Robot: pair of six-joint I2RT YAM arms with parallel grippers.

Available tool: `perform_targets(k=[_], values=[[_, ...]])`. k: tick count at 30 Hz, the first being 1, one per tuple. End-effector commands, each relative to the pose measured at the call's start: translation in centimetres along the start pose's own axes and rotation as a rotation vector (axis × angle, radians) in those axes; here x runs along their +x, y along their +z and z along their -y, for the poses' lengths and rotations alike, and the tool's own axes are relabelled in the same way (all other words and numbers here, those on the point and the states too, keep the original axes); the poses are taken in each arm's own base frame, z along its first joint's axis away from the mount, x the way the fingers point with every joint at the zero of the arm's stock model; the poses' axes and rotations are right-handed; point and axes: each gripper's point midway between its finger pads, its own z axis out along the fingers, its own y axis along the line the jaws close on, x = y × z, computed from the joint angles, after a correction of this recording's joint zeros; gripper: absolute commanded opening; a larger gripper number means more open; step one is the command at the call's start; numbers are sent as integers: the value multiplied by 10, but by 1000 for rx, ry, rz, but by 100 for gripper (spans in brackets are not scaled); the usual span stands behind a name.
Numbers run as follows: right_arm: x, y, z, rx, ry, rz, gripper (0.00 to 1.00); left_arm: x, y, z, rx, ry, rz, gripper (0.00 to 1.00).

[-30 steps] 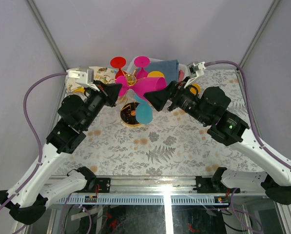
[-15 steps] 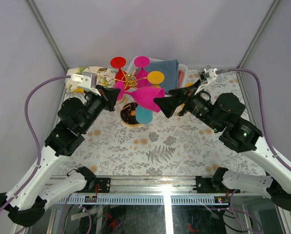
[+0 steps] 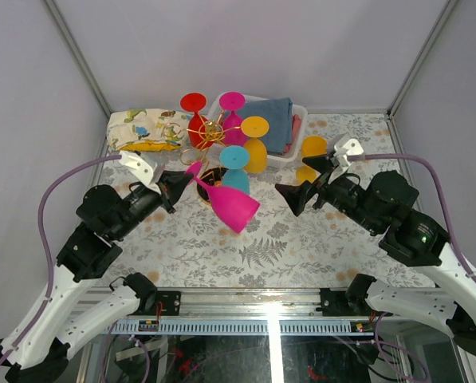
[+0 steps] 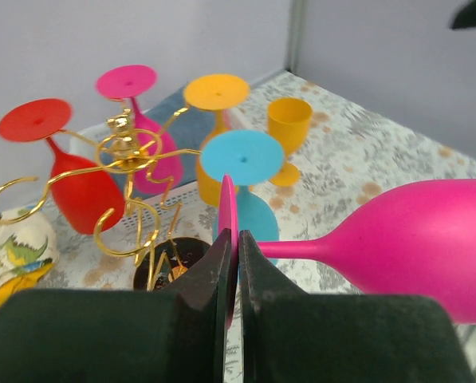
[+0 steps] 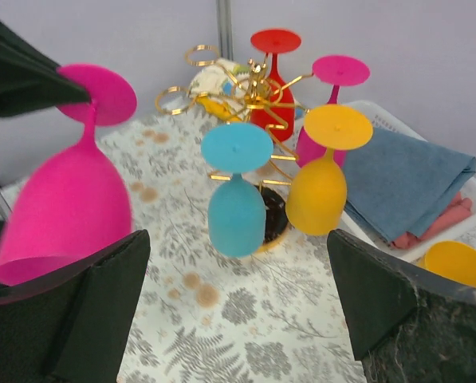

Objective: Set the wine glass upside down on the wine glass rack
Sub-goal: Turn the wine glass upside down at the wine rack.

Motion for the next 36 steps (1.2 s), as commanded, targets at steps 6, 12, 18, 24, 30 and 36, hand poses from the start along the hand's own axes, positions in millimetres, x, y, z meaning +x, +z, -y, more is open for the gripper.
perform_targets(k=[6,12,18,24,30,36], values=[[34,11,-36,-273,-287,-44,99,37,-9,61,431,196,-109,0],[52,26,-72,-480,-371,85,89,44,-12,85,605,208,-119,0],[58,32,-99,-639,-412,178,79,45,-19,103,746,212,-127,0],[63,39,-116,-743,-388,148,71,46,-26,115,844,199,-127,0],[71,46,-126,-804,-354,122,63,45,-26,116,855,201,-127,0],[77,52,-130,-830,-349,98,43,45,-24,117,857,205,-127,0]])
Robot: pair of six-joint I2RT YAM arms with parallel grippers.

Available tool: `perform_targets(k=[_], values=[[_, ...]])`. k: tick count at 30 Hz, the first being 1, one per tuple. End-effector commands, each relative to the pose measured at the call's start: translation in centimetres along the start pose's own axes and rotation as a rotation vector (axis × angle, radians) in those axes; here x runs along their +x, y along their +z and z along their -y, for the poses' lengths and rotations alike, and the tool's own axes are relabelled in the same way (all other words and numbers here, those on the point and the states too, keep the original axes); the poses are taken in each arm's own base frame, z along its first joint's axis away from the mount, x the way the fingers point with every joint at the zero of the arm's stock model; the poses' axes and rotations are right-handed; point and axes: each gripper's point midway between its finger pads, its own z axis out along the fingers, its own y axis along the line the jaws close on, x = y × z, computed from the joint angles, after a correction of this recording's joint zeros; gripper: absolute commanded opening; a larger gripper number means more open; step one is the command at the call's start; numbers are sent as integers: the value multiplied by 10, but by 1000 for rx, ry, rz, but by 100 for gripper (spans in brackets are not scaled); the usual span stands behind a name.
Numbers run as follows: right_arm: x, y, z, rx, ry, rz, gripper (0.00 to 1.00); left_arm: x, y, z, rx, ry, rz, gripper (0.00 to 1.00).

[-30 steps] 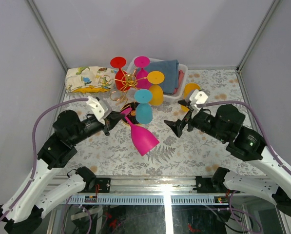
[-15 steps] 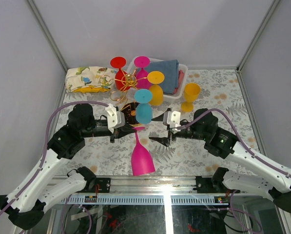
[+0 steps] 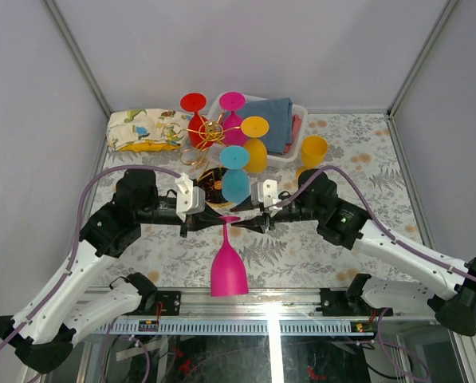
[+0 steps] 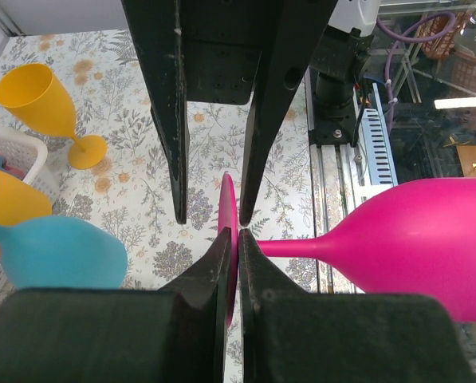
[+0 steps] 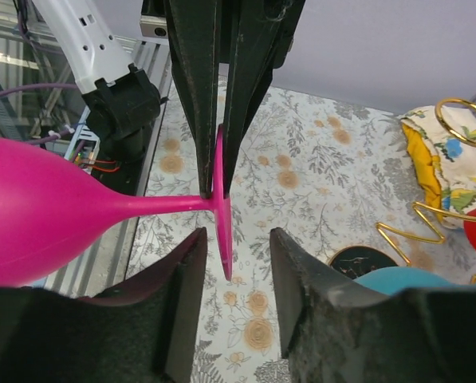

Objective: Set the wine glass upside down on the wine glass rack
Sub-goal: Turn the wine glass upside down at the wine rack.

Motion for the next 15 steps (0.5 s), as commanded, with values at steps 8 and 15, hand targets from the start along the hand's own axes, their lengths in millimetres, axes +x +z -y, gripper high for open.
perform_targets(k=[8,15], values=[[-35,3,7,-24,-128,69,6,-16,-3,-6,-33,46,19,13],[-19,-2,22,57,-154,-25,1,-31,-10,-22,-156,16,53,39]])
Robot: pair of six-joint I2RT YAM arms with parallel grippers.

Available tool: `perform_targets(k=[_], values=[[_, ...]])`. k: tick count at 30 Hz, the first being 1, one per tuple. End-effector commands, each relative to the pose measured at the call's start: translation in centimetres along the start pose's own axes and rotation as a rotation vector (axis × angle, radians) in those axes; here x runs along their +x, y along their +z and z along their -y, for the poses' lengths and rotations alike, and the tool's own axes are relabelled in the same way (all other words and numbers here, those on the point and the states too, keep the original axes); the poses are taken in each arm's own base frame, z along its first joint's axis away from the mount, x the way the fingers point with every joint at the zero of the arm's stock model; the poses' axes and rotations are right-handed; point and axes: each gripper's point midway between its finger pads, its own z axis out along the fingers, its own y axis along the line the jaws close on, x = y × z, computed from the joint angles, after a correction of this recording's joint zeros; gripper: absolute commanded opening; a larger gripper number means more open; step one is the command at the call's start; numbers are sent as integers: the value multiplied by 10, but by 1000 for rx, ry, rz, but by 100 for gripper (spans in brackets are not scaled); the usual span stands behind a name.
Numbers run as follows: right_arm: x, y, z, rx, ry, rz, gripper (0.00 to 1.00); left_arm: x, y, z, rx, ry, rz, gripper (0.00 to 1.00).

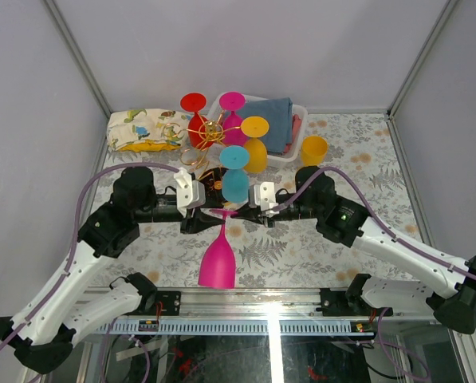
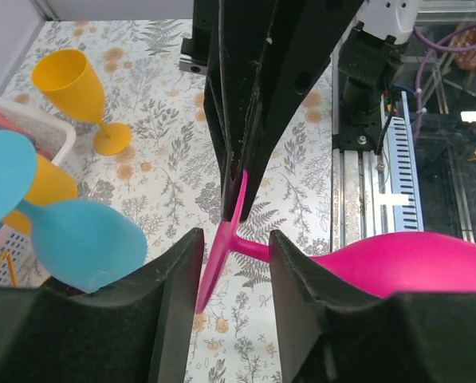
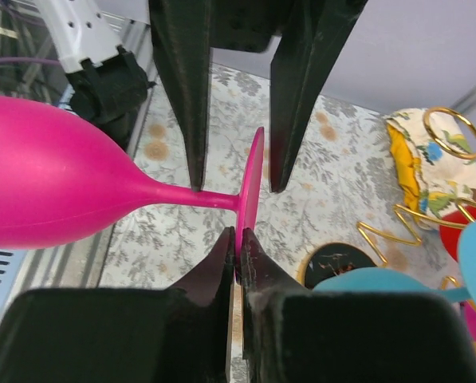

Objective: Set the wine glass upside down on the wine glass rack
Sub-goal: Turn the wine glass upside down at the wine rack.

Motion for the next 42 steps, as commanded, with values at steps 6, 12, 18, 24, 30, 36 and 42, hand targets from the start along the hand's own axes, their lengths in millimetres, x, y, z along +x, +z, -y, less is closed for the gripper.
perform_targets(k=[6,12,18,24,30,36,42], values=[[-5,-20,44,235,-134,-80,3,-37,-21,-32,-267,-37,100,52],[0,-39,75,434,-127,-156,3,-29,-32,-55,-452,-195,109,54],[-14,-44,78,504,-154,-117,2,-1,-26,-53,-482,-346,107,54],[-29,-36,77,554,-313,-67,2,0,-14,-45,-407,-408,145,53],[-42,-36,80,619,-420,-51,1,6,-3,-43,-364,-437,134,49],[-40,-25,75,615,-468,-80,2,8,7,-41,-312,-460,143,45],[-47,-24,72,629,-449,-35,2,17,14,-40,-288,-475,125,20]])
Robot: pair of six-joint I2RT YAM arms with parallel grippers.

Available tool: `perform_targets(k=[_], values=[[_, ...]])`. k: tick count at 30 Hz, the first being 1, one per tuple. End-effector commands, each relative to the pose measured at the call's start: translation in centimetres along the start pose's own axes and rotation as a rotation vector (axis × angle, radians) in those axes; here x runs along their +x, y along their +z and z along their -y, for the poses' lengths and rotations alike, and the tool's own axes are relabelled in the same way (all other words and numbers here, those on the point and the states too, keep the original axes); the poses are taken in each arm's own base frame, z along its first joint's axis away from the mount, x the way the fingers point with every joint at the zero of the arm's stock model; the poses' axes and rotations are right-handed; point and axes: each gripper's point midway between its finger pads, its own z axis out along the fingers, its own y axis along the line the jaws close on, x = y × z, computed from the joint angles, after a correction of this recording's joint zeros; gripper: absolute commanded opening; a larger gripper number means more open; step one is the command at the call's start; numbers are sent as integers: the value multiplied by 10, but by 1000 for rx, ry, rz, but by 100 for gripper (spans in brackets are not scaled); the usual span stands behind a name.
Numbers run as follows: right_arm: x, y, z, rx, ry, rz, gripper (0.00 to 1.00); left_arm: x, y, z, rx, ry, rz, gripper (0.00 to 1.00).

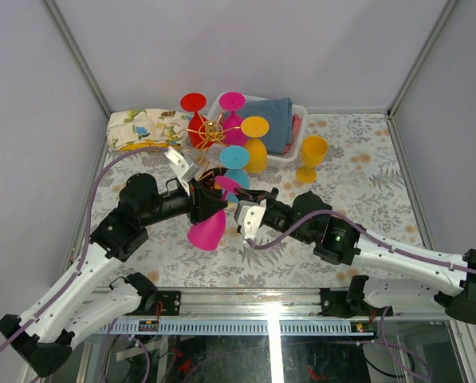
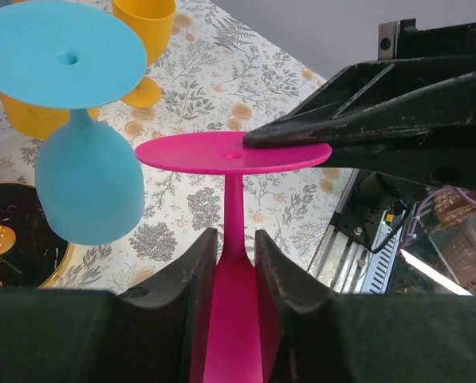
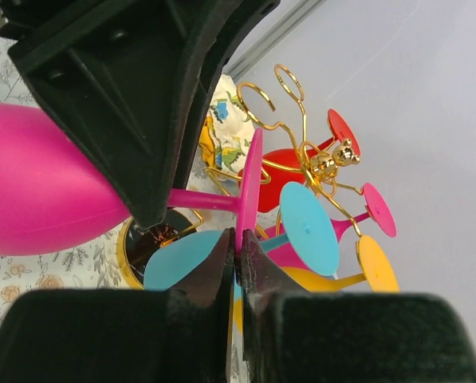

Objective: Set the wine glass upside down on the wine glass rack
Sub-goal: Turn the wine glass upside down at the wine rack.

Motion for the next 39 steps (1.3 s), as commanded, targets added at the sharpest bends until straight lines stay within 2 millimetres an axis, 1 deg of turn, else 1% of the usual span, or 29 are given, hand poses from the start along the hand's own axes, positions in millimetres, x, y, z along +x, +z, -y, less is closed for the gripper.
perform_targets(k=[1,3,6,13,16,17,20,21,22,23,25,27,30,34,36,39], values=[[-29,-3,31,129,21,94,2,-4,5,7,51,8,29,16],[-29,-3,32,132,28,93,2,-3,6,6,51,8,29,9],[-26,-2,31,135,42,84,2,-4,6,6,50,9,34,1],[-28,-4,29,145,135,105,3,-6,8,6,56,3,59,0],[-25,-4,27,145,156,96,6,-9,8,4,44,2,75,0],[-23,-4,26,147,160,91,8,-10,7,4,39,4,81,0],[-20,-5,26,158,168,80,18,-12,5,2,18,7,98,0],[-19,-6,27,159,170,78,24,-13,3,1,11,9,106,0],[-19,-6,28,161,171,74,34,-14,2,-1,0,10,114,0],[-18,-7,27,160,173,69,41,-15,1,-1,-9,11,122,0],[-17,-9,29,163,172,62,50,-15,-3,-5,-34,13,133,0],[-14,-13,29,170,171,47,56,-15,-7,-10,-75,19,142,0],[-5,-21,29,187,188,15,60,-20,-22,-28,-204,36,180,0],[7,-34,25,210,222,-7,62,-34,-44,-40,-319,56,275,0],[14,-40,22,215,230,-26,63,-38,-51,-45,-358,62,309,0],[23,-47,17,216,252,-55,64,-43,-55,-53,-398,55,368,0]])
